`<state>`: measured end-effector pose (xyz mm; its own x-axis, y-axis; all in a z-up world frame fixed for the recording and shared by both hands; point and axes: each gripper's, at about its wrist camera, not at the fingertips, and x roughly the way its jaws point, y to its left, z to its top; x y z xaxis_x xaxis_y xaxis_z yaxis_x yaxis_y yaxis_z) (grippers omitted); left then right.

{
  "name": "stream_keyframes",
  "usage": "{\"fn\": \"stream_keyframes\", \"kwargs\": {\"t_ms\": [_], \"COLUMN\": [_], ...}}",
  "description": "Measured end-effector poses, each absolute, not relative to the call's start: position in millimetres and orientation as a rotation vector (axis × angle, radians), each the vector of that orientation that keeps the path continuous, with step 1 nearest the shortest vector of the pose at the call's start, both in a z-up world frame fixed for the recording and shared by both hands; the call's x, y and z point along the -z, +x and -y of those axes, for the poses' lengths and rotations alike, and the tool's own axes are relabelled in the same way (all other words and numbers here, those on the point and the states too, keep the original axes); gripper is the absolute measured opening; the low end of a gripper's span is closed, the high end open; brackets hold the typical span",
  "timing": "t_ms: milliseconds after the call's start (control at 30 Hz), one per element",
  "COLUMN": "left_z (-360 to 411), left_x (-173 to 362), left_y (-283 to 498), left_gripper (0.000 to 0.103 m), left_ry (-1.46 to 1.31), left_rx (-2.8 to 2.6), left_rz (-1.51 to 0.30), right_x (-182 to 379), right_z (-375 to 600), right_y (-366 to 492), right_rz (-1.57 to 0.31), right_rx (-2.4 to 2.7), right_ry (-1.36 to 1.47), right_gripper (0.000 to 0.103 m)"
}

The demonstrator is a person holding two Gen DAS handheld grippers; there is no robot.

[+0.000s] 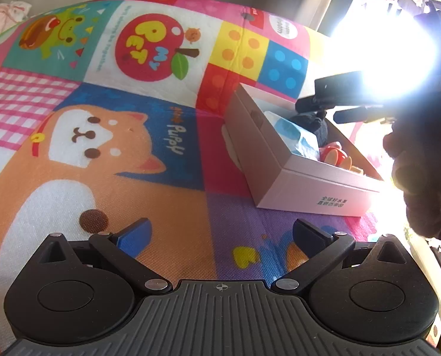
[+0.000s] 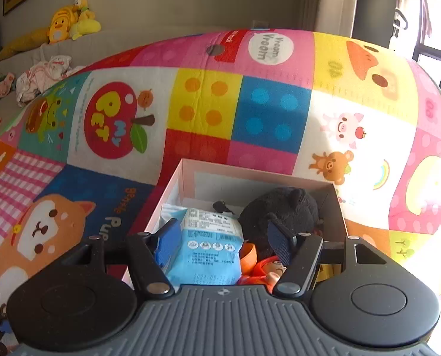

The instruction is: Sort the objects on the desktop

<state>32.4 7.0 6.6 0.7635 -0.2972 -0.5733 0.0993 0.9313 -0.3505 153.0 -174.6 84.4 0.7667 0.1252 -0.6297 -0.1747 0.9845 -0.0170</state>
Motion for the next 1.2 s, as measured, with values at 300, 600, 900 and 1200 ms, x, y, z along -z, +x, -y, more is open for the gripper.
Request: {"fn": "stream_keyframes", "kwargs": {"t_ms": [300, 600, 900, 1200], "left_z": [-9.1, -8.1, 13.8, 73.5], "left_x": [-6.6, -7.0, -22.0, -43.2], "left_y": [32.8, 31.6, 41.3, 72.9], "left_gripper": [0.103, 0.103, 0.103, 0.103], "left_ry": [-0.314, -0.306, -0.179, 0.02], "left_rx": [0.215, 0.227, 0.196, 0.286], "left_rz": [-0.668, -0.656, -0.649, -0.583], "right_x": [-40.0, -61.9, -83.3, -56.1], "right_z": [159.7, 143.2, 197.4, 262.9], "right_y": [225.1, 173.3, 133.8, 124.7], "right_rz": [-0.889, -0.709, -0.595, -0.646], "right_rx": [-0.121, -0.111, -0.095, -0.027], "right_ry": [0.029, -0.174, -0.164, -0.057], "right_gripper": [0.04, 0.04, 0.069, 0.102]}}
